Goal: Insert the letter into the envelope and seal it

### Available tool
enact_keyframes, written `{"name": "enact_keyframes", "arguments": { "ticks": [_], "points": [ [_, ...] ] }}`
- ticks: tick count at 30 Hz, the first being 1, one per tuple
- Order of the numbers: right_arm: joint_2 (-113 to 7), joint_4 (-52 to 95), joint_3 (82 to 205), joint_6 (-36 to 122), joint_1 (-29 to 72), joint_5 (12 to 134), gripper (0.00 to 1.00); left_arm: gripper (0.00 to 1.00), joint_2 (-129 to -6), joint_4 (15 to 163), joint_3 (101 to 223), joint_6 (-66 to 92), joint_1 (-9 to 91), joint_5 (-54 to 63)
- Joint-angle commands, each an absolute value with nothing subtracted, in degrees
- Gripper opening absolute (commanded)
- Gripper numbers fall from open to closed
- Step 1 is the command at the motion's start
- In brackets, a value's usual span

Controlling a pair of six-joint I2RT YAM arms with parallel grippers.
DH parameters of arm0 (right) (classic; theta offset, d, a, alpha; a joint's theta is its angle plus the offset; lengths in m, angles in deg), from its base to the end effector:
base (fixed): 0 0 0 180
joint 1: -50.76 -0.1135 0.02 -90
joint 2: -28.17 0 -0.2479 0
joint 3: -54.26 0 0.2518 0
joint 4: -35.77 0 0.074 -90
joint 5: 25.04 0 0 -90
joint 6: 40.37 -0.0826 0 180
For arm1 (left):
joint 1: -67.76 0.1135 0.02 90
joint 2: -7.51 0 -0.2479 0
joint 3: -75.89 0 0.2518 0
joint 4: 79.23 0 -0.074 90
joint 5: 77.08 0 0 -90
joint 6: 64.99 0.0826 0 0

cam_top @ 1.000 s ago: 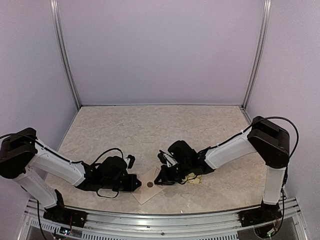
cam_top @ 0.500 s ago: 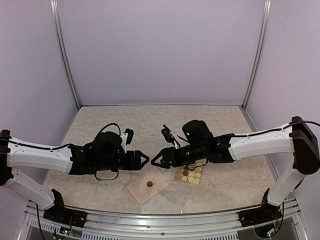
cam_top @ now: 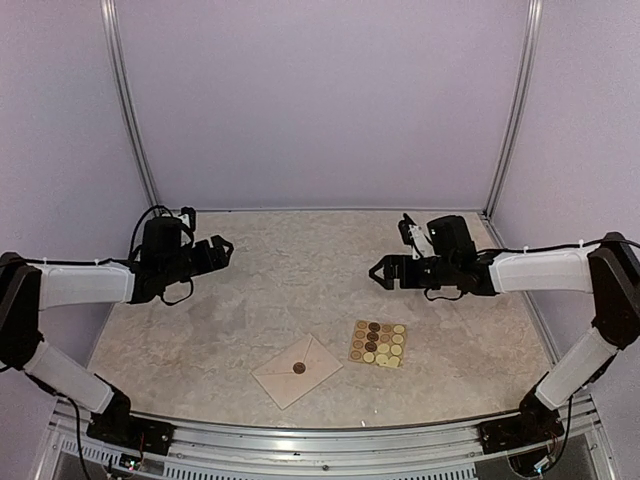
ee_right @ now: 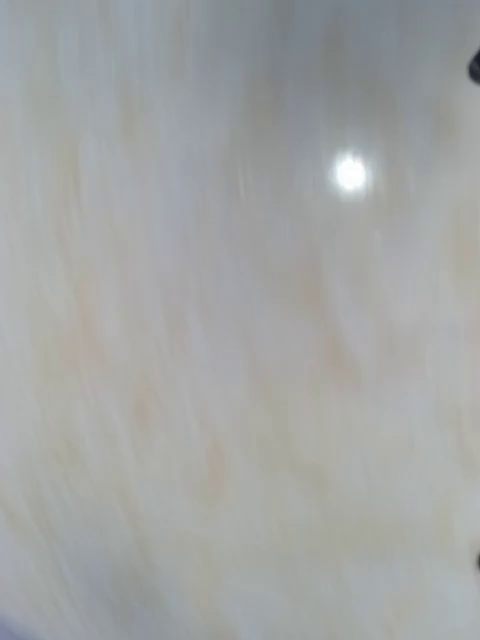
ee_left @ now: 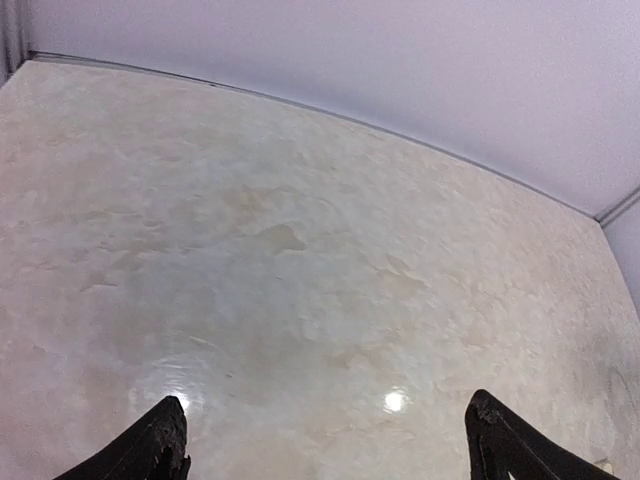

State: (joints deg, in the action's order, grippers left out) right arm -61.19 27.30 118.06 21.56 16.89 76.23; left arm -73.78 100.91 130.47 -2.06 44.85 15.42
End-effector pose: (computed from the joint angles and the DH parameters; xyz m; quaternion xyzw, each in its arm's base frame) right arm 0.3006 0.2212 0.1660 -0.0905 0.8753 0.3146 0.3558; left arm 0.3214 -0.1319 0.1754 -0.0423 0.8495 -0.2052 0.4842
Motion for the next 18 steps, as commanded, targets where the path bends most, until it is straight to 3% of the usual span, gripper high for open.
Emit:
{"name": "enact_keyframes", "arguments": {
  "ticks": [1, 8, 13, 18],
  "points": [
    [-55.22, 32.61, 112.38, 29.66, 29.02, 74.60, 0.99, 0.92, -71.91, 114.45, 122.25, 1.68, 58.16, 14.03],
    [-43.23, 42.17, 99.70, 35.27, 48.88, 76.91, 1.00, 0.94, -60.82, 129.17, 106.94, 0.25, 77.60, 9.89],
    [-35.91, 52.29, 89.57, 40.16, 52.63, 69.23, 1.00, 0.99, -53.39, 131.79, 102.48, 9.49, 78.40, 17.11],
    [-34.56, 64.87, 81.81, 42.41, 52.63, 65.41, 0.99, 0.99, -58.87, 137.88, 101.95, 10.56, 78.37, 13.70]
  ]
}}
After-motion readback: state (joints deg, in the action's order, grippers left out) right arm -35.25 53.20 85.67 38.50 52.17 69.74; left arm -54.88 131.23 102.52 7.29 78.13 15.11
